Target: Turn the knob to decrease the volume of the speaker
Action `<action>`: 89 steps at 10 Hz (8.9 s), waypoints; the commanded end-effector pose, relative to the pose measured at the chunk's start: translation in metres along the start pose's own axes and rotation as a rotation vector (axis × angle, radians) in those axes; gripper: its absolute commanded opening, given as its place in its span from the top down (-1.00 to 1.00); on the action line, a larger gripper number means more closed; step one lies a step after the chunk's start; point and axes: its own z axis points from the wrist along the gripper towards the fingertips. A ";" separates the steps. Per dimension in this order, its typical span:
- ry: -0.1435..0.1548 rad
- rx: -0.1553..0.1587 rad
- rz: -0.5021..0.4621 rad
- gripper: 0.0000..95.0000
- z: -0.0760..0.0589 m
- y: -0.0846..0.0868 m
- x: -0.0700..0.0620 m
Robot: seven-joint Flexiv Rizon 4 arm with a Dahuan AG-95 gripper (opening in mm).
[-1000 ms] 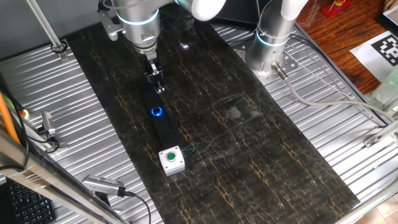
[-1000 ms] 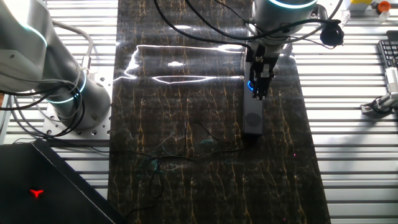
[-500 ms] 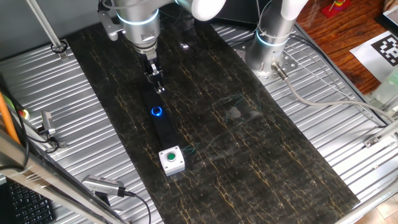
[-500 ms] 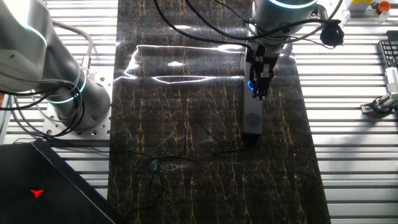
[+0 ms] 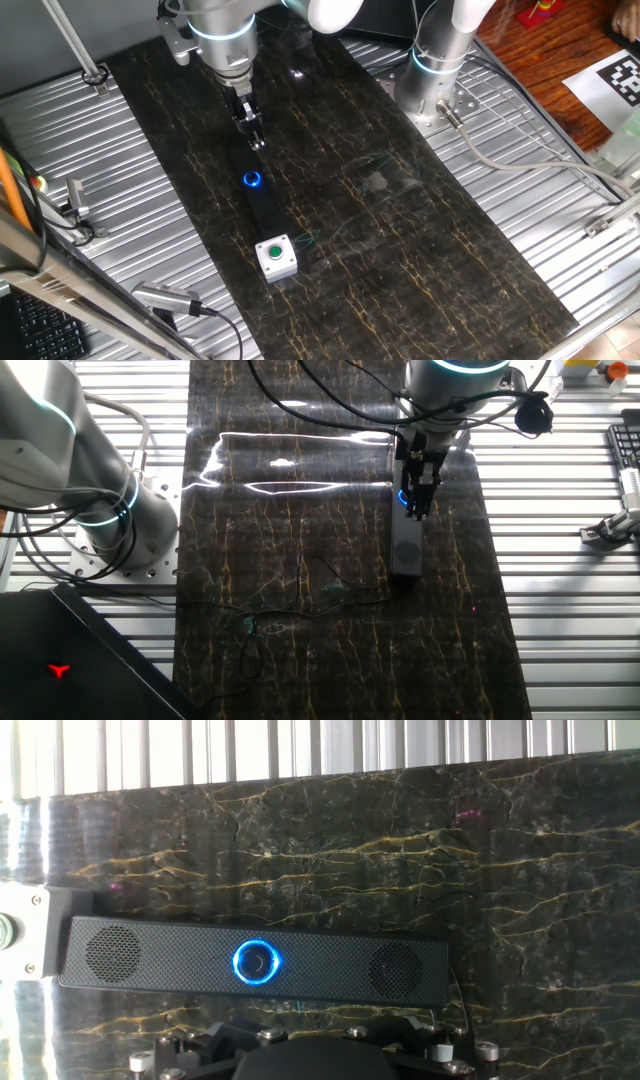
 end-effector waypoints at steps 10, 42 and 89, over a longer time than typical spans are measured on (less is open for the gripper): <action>0.037 -0.066 0.056 1.00 0.000 0.006 0.001; 0.098 -0.048 -0.136 1.00 0.084 0.048 -0.039; 0.096 -0.012 -1.315 0.20 0.094 0.044 -0.014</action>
